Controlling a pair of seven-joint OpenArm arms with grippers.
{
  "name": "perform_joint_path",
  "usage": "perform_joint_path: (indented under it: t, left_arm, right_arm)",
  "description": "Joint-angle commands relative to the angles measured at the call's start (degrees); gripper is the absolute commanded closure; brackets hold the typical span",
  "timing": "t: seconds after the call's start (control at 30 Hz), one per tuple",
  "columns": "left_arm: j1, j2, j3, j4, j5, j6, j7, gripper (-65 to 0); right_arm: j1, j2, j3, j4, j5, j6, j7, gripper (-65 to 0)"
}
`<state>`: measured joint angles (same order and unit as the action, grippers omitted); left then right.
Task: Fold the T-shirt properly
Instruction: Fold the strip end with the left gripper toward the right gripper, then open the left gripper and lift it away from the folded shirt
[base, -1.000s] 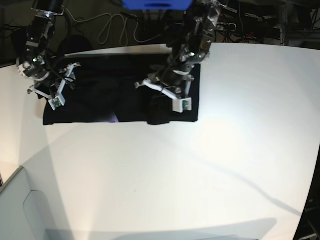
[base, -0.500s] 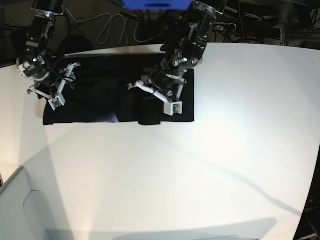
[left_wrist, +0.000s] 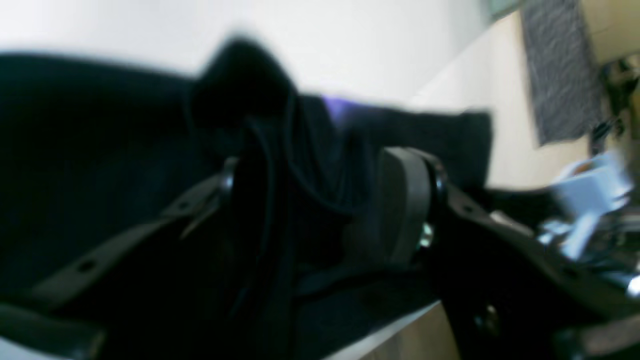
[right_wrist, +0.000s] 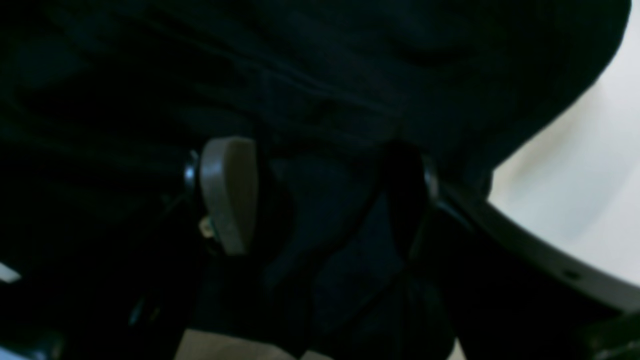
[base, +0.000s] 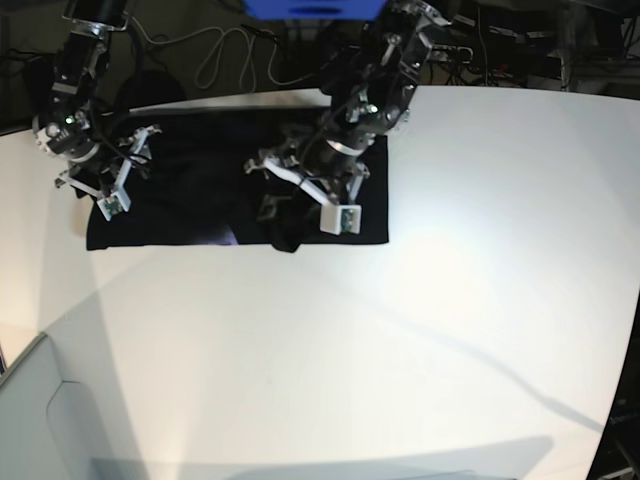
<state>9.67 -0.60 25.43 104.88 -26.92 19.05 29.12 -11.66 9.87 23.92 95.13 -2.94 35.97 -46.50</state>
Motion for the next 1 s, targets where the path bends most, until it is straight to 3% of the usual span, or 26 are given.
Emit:
perform_joint_path:
  t: [0.0,0.17,0.37,0.5,0.6,0.97]
  left_arm:
    - [-0.2,-0.8,0.1,1.4,-0.2,-0.5,-0.7,-34.4]
    - [1.4,-3.7,-2.1,1.8,-0.7,1.9,-0.9,-34.4]
    - [4.5,-3.2,-10.4,4.4,-0.8,2.6,-0.9,-34.4]
    - [5.1,-3.7,-11.3,6.9,-0.8,2.6,-0.9,-34.3]
    - [4.2,-3.1,-10.9,2.9,-0.8,2.6,-0.7,-34.3]
    - [-6.5,-1.9,8.9,-12.6,-0.9,2.5,-0.9,-34.1]
  right_arm:
    - [0.2,0.7,0.1,0.8,-0.1,1.3,0.0,-38.6]
    - [0.2,0.7,0.1,0.8,-0.1,1.3,0.0,-38.6]
    - [0.2,0.7,0.1,0.8,-0.1,1.3,0.0,-38.6]
    - [0.2,0.6,0.1,0.8,-0.1,1.3,0.0,-38.6]
    - [0.2,0.6,0.1,0.8,-0.1,1.3,0.0,-38.6]
    - [0.2,0.7,-0.1,0.8,-0.1,1.3,0.0,-38.6]
